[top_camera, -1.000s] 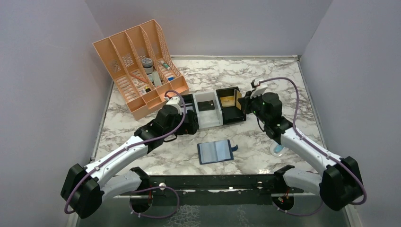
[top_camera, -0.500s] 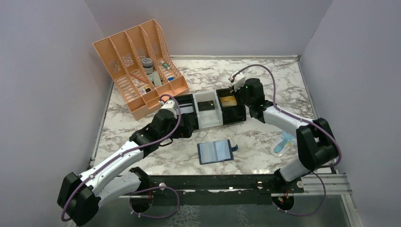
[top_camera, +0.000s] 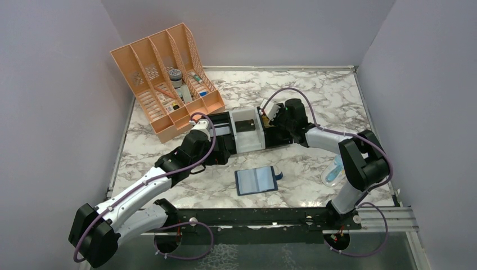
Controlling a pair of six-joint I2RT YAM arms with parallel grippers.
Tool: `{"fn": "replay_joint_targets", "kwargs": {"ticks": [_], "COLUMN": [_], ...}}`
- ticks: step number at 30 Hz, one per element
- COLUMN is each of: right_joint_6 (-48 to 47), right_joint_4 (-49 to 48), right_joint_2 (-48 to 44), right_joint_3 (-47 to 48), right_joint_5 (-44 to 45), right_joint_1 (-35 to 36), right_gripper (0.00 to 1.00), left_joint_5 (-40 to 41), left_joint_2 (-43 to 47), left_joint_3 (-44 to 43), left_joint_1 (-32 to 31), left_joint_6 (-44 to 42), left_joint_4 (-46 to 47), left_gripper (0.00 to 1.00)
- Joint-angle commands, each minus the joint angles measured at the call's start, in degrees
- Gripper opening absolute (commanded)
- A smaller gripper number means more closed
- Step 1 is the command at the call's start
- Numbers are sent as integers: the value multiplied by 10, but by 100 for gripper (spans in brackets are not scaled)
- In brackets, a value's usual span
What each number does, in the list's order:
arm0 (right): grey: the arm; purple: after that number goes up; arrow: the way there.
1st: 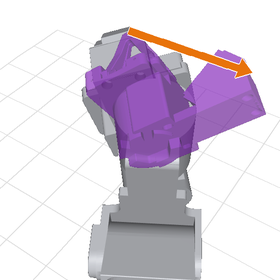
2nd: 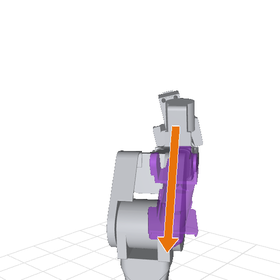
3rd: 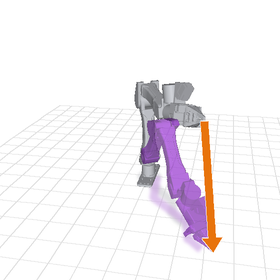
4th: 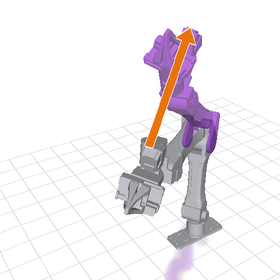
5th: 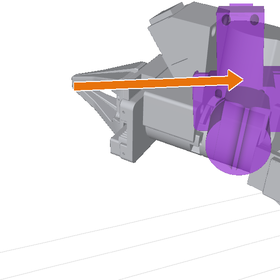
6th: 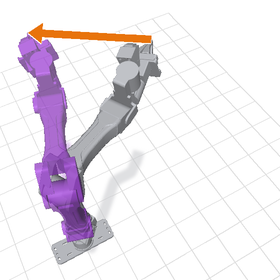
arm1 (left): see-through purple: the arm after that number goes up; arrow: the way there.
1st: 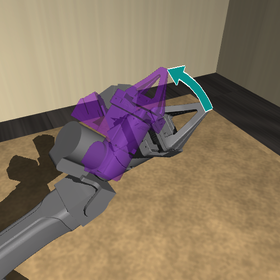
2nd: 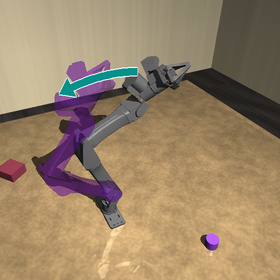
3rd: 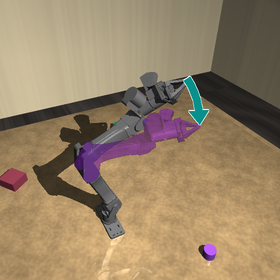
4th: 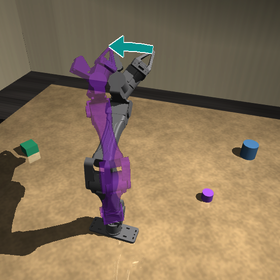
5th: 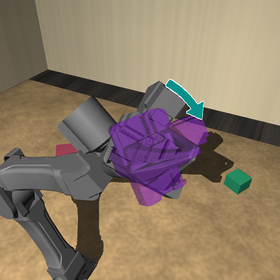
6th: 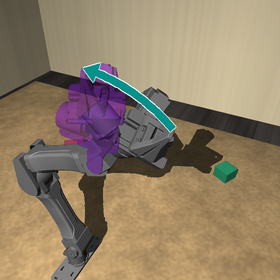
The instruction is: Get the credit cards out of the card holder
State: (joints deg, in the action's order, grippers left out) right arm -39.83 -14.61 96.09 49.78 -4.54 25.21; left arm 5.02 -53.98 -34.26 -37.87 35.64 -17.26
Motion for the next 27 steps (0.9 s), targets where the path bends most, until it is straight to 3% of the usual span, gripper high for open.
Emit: {"fn": "replay_joint_targets", "kwargs": {"ticks": [1,14,20,27], "right_joint_6": [-63,-132,-143,-110], "right_joint_4": [0,85,113,91], "right_joint_2": [27,60,68,57], "right_joint_3": [24,44,55,53], "right_joint_5": [-5,-70,-67,-46], "right_joint_1": [3,5,4,5], "right_gripper": [1,4,30,32], "left_joint_5": [14,19,18,18], "left_joint_2": [1,17,17,17], "left_joint_3": [-9,1,2,5], "left_joint_1": [3,4,4,4], "left_joint_6": [2,4,4,4], "left_joint_4": [1,-4,-4,-4], "left_gripper": [99,99,99,99]}}
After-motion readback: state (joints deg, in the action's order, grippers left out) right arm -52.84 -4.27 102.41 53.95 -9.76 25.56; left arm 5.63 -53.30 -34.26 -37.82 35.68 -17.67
